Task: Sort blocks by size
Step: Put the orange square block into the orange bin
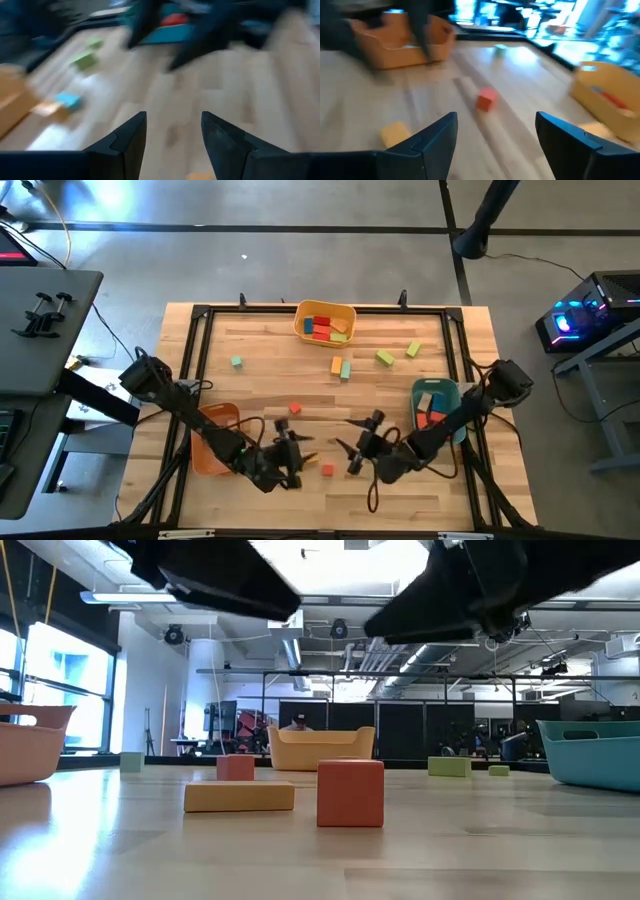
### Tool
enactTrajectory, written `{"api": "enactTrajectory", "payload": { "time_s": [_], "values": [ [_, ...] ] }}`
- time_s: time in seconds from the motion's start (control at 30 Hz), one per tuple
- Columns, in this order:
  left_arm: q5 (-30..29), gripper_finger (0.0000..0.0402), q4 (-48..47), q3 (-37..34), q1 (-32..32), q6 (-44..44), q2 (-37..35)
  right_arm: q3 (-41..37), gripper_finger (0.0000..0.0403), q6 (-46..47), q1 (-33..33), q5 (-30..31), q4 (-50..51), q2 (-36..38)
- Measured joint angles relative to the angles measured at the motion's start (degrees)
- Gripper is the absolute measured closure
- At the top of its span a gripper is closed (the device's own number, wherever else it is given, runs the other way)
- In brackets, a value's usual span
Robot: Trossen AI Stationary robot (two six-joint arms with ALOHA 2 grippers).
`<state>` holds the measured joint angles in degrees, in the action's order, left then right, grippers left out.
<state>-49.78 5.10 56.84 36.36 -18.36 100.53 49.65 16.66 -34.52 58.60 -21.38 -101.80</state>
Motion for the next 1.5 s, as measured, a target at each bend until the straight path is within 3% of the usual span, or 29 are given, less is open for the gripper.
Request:
{"api": "enactTrajectory", "payload": {
  "time_s": [0.07, 0.17, 0.47, 0.67, 1.07, 1.27, 1.5],
  "values": [
    [3.7, 0.0225, 4.0, 0.0, -0.4, 4.4, 0.9, 0.0, 0.0140, 3.1, -0.8, 3.0, 3.5, 0.0],
    [8.5, 0.0225, 9.0, 0.0, -1.5, 9.6, 2.2, 0.0, 0.0140, 10.2, -0.5, 2.9, 9.6, 0.0],
    [22.5, 0.0225, 16.4, 0.0, -6.6, 10.2, 3.9, 0.0, 0.0140, 28.1, 3.0, -9.7, 25.4, -0.4],
    [23.9, 0.0225, 22.7, 0.0, -7.5, 12.6, 6.4, 0.0, 0.0140, 26.8, 4.4, -9.4, 24.9, -1.3],
    [24.9, 0.0225, 19.4, 0.0, -1.2, 20.1, 6.1, 0.0, 0.0140, 26.9, 5.2, -9.3, 24.4, -1.3],
    [27.6, 0.0223, 19.0, 0.0, 0.2, 16.8, 6.1, 0.0, 0.0140, 26.9, 5.1, -9.3, 23.4, -1.3],
    [29.2, 0.0181, 19.1, 0.0, -0.3, 15.8, 6.1, 0.0, 0.0140, 27.1, 5.1, -9.3, 23.2, -1.3]
  ]
}}
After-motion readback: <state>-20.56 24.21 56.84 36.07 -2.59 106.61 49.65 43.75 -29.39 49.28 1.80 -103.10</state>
